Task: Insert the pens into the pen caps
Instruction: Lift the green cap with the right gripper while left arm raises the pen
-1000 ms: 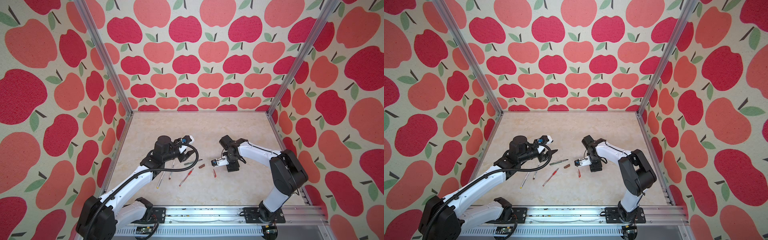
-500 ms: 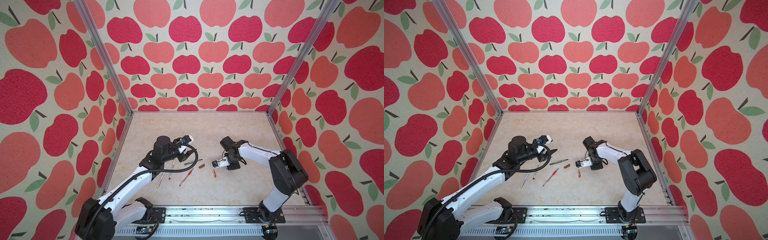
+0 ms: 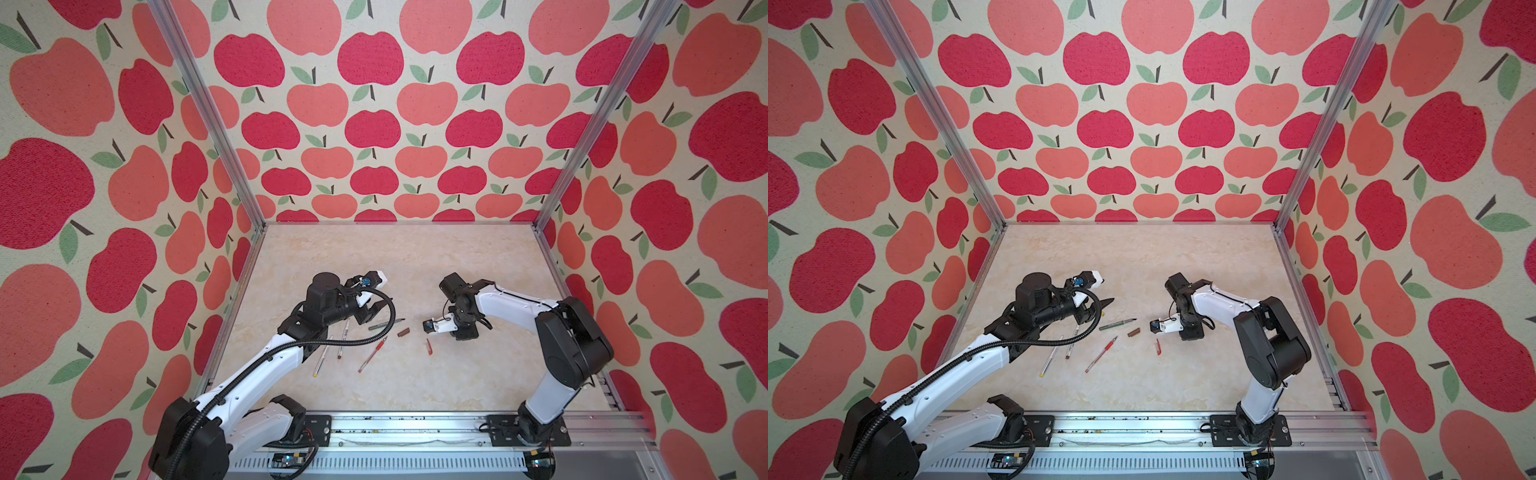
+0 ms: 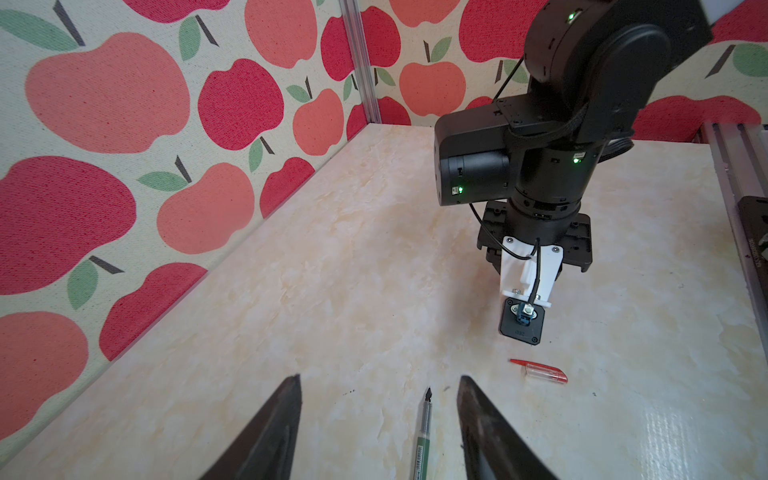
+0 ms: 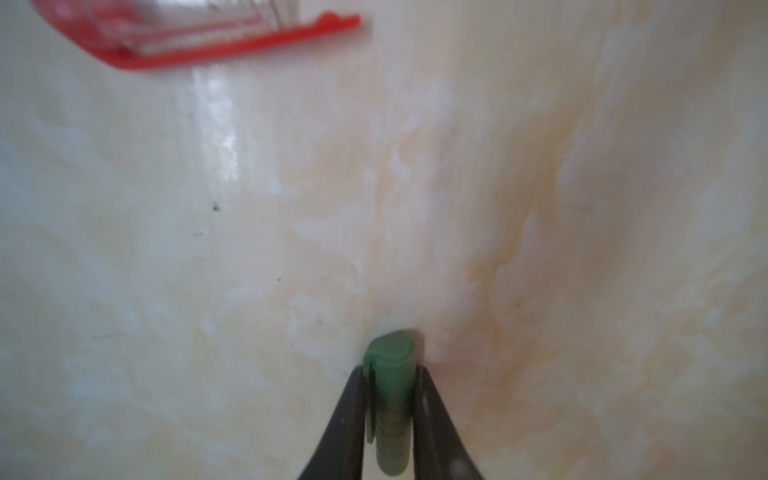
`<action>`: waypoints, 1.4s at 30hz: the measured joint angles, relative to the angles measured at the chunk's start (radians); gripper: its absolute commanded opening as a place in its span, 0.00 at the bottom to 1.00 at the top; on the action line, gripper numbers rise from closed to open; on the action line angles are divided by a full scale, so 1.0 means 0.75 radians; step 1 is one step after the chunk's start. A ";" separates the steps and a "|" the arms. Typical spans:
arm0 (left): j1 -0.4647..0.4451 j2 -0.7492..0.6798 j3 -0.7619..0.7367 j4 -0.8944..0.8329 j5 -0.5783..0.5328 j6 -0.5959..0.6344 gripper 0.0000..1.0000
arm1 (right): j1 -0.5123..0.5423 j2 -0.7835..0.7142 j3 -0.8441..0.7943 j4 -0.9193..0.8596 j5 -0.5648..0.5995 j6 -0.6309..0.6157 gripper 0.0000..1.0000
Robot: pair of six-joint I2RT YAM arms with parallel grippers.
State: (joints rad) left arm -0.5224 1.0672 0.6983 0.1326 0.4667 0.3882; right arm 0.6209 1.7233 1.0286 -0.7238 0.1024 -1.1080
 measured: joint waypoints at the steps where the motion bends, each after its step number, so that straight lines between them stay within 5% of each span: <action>1: 0.000 0.001 0.000 0.000 0.000 0.000 0.62 | 0.000 0.000 0.002 0.002 -0.007 0.017 0.18; 17: -0.026 0.092 0.026 -0.070 -0.035 0.044 0.64 | -0.111 -0.153 0.218 0.125 -0.203 0.678 0.15; 27: -0.097 0.343 0.289 -0.496 -0.038 0.096 0.62 | -0.196 -0.220 0.248 0.197 -0.305 1.251 0.16; 36: -0.191 0.685 0.633 -0.987 -0.228 0.203 0.56 | -0.306 -0.398 0.126 0.353 -0.338 1.694 0.18; 42: -0.186 0.815 0.664 -1.098 -0.305 0.280 0.56 | -0.373 -0.502 -0.026 0.476 -0.365 1.917 0.18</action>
State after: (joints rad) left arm -0.6621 1.6783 1.1965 -0.6907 0.2382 0.5983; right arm 0.3412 1.3468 1.0088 -0.3672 -0.1715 0.3294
